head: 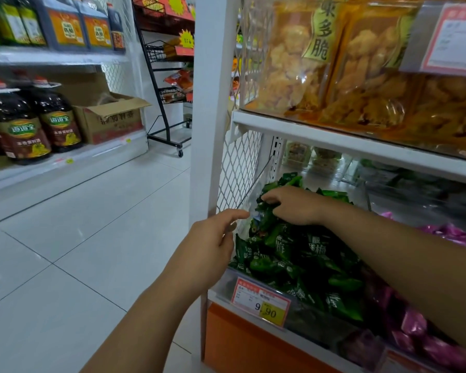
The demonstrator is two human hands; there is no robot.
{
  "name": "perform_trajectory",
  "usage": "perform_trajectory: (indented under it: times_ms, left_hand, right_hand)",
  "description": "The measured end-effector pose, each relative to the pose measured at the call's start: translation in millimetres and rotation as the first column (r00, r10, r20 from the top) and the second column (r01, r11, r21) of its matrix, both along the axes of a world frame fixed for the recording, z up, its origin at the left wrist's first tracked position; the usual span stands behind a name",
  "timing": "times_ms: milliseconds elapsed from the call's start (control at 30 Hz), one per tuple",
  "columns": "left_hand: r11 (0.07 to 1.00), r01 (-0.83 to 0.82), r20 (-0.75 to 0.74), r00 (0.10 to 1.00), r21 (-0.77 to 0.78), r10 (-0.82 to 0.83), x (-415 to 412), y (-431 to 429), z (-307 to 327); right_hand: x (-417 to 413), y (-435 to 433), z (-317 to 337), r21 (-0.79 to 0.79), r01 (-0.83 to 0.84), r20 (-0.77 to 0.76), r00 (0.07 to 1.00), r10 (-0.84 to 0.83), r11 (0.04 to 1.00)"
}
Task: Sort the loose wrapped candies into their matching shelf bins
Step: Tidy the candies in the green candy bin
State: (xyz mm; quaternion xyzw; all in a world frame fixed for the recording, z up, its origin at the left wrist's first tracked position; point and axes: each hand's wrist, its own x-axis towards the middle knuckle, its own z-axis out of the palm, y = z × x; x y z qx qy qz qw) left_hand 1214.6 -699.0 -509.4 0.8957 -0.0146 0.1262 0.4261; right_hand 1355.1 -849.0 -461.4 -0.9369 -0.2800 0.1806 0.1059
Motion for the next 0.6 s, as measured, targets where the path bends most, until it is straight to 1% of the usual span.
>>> perform_trajectory:
  times_ms: [167,333,400,467,500,533,600]
  left_hand:
    - [1.0,0.002,-0.002,1.0,-0.006,-0.002,0.3,-0.1,-0.7]
    - [1.0,0.004,-0.001,1.0,-0.007,-0.004,0.1,-0.1,-1.1]
    - [1.0,0.003,-0.002,1.0,-0.004,-0.003,0.1,0.2,-0.9]
    - [1.0,0.006,-0.002,1.0,-0.002,-0.006,0.6,0.2,-0.7]
    - [1.0,0.007,-0.004,1.0,-0.002,-0.007,0.3,0.0,-0.7]
    - [1.0,0.006,-0.007,1.0,-0.002,-0.006,0.1,-0.1,-0.8]
    - [1.0,0.005,-0.006,1.0,-0.003,-0.005,-0.3,0.3,-0.8]
  right_hand:
    - [4.2,-11.6,2.0,-0.169,-0.116,0.108,0.985,0.136,0.979]
    - [18.1,-20.7,-4.4,-0.382,-0.055,0.252,0.954,0.161,0.923]
    - [18.9,-20.4,-8.1,-0.491,-0.045,0.308,0.925,0.222,0.87]
    - [19.8,-18.3,-12.3,-0.572,-0.035,0.328,0.906,0.268,0.819]
    - [21.1,-17.8,-12.9,-0.58,-0.041,0.309,0.913,0.267,0.814]
    - [21.6,-18.0,-10.8,-0.555,-0.053,0.273,0.931,0.241,0.831]
    - [19.2,-19.5,-0.9,-0.41,-0.061,0.21,0.965,0.159,0.91]
